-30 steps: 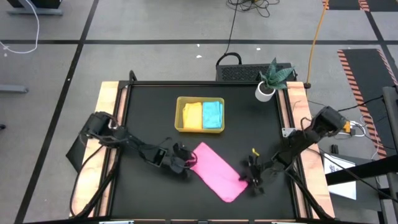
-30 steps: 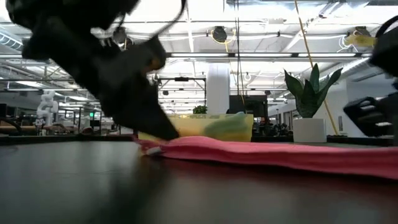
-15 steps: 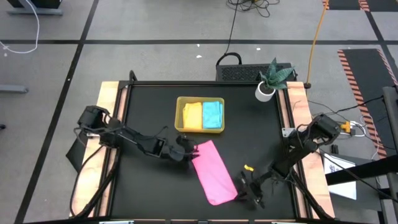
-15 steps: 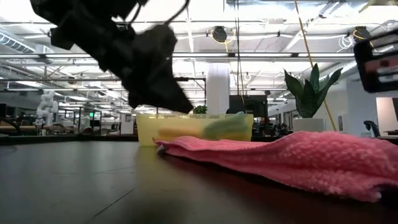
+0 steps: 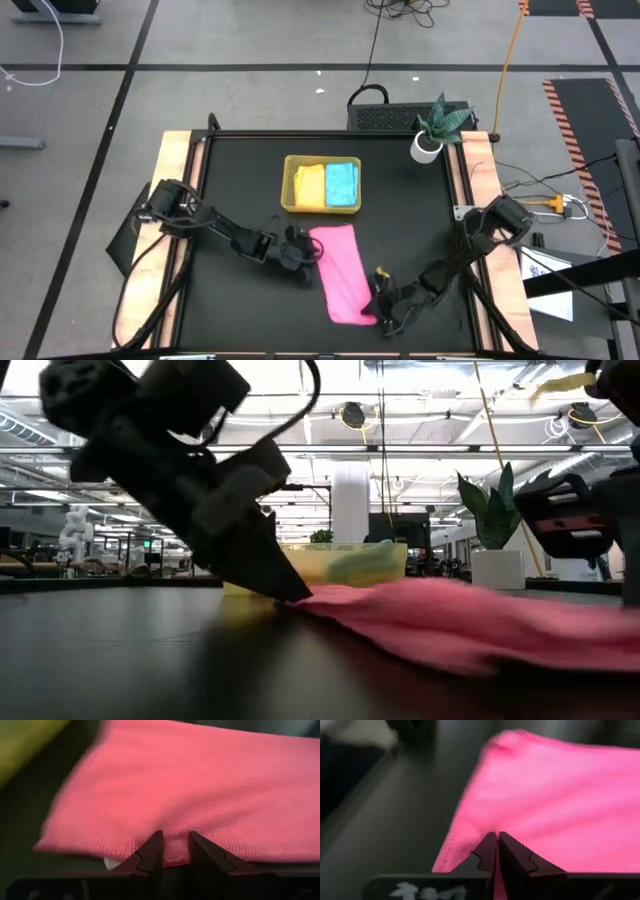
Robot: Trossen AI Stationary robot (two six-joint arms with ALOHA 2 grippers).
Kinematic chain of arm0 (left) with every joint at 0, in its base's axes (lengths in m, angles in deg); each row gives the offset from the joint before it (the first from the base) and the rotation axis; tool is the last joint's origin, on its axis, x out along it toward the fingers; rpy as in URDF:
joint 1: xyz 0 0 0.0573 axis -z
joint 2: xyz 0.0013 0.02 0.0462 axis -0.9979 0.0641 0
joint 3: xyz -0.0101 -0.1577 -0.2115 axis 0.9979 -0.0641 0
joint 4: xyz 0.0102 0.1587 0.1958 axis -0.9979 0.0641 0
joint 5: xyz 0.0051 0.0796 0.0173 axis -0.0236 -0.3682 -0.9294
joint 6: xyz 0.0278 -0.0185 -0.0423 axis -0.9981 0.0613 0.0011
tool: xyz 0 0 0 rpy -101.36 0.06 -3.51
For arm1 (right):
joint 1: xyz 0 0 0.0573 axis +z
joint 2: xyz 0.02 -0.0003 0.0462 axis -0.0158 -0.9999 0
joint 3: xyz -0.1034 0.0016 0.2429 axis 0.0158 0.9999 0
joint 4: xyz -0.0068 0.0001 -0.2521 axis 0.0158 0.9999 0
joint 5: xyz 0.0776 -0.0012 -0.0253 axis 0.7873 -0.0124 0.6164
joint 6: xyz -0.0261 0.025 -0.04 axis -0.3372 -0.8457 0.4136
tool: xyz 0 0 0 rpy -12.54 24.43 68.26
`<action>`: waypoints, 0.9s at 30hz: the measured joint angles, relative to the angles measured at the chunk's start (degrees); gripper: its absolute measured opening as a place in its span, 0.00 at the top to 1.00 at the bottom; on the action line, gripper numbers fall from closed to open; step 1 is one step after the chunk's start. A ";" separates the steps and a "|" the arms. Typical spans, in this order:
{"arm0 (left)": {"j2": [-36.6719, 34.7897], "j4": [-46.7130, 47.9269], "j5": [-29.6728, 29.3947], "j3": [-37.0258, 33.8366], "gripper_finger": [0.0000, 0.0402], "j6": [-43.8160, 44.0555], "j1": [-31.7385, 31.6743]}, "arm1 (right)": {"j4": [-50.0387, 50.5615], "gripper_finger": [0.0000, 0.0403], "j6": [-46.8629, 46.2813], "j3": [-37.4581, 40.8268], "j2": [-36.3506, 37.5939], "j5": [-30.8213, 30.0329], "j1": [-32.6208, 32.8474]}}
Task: Fold microfiber towels
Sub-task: Fold the pink microfiber cloth
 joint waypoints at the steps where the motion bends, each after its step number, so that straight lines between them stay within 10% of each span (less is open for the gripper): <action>1: -0.99 1.53 0.11 -0.16 0.76 -1.38 -0.93 | -1.72 0.96 -2.01 -0.87 -0.83 -0.24 -0.17; 13: -12.88 7.09 0.70 -0.36 0.76 -8.69 5.04 | -1.59 0.96 7.91 -3.78 2.42 -4.11 1.29; 27: 1.46 1.81 -1.95 11.19 0.76 -15.67 15.17 | 4.12 0.61 24.86 -3.71 -0.72 2.29 -4.08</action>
